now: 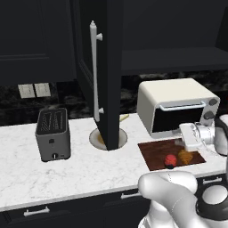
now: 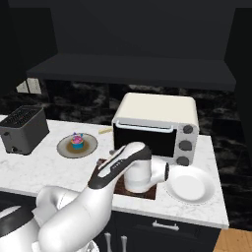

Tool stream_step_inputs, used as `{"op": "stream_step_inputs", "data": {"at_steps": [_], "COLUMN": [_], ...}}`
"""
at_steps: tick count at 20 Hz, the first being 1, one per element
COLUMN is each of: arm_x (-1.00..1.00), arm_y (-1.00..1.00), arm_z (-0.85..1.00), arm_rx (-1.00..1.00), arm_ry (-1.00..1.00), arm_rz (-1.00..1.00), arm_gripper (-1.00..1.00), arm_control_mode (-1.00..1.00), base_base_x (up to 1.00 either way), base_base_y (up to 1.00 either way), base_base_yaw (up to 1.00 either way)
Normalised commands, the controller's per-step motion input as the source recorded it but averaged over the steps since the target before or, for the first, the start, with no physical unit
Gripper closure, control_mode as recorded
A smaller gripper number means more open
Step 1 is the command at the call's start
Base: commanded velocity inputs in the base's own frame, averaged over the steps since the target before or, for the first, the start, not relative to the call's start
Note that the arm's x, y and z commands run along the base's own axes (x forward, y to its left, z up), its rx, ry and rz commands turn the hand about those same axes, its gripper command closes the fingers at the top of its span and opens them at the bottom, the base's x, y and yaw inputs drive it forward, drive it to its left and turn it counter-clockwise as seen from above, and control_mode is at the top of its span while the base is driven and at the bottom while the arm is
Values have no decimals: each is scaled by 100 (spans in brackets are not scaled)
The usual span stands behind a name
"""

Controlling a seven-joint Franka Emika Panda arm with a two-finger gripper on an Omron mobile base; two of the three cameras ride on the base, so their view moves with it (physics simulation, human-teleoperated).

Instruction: From the different types of pastries on the counter, select a croissant and place it on the cutting board. Then retrieve a jar of jam from the cabinet and place it alongside the croissant on the cutting board.

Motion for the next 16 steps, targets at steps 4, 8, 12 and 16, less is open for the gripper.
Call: {"op": "stream_step_inputs", "data": {"at_steps": [4,8,12,16], "arm_x": [-58,-99,-71,-38], "arm_y": [-2,0,4,17], "arm_z": [37,15,36,51], "arm_rx": [2,0,-1,-7], "arm_ry": [-1,15,42,62], "arm_rz": [-4,-17,-21,-25], "arm_gripper": [-100,-100,-100,-100], "arm_control_mode": [-100,-100,-100,-100], "base_base_x": [0,0,0,0], "base_base_y": [0,0,0,0], "base_base_yaw": [0,0,0,0]}}
